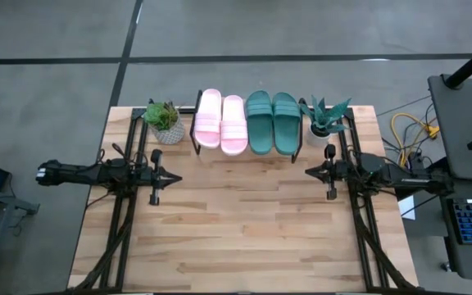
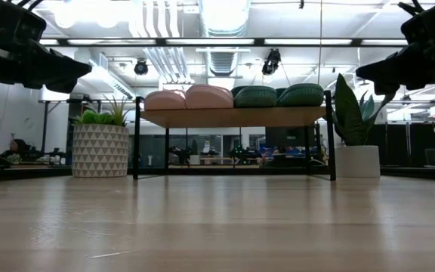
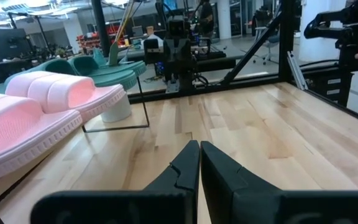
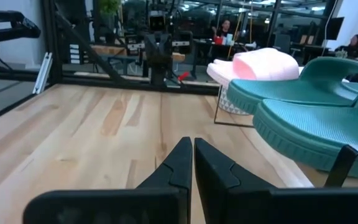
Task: Pick and place slides into the shelf
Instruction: Return to Home Position
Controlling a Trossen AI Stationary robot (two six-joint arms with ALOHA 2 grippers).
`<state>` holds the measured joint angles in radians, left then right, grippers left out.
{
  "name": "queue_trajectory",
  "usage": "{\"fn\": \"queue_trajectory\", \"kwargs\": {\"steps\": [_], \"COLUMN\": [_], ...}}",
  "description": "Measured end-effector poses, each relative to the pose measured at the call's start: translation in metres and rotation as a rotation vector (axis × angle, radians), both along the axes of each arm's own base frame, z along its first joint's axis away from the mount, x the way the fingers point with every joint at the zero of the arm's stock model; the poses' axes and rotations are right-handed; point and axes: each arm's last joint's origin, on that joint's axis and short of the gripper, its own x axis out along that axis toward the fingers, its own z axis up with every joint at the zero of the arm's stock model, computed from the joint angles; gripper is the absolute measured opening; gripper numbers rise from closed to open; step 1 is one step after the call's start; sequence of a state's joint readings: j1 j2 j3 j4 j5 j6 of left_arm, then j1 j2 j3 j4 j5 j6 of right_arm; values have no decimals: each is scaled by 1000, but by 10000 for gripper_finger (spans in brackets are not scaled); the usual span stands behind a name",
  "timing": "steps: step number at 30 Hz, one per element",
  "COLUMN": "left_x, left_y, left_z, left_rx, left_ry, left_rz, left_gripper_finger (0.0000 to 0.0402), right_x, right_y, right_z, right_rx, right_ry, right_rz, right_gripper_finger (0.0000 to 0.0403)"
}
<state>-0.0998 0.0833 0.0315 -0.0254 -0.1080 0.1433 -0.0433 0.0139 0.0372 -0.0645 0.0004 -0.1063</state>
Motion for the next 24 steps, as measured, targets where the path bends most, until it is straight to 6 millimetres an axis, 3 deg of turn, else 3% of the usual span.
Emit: {"fn": "queue_trajectory", "kwargs": {"steps": [24], "left_x": [0], "left_y": [0], "left_z": [2], "left_rx": [-4], "left_ry": [-23], "left_rz": [2], "left_gripper_finger": [0], "right_x": [0], "right_y": [0], "right_z": [0], "right_rx": [1], "right_ry": [1], "right_rz": [-1], "right_gripper_finger": [8]}}
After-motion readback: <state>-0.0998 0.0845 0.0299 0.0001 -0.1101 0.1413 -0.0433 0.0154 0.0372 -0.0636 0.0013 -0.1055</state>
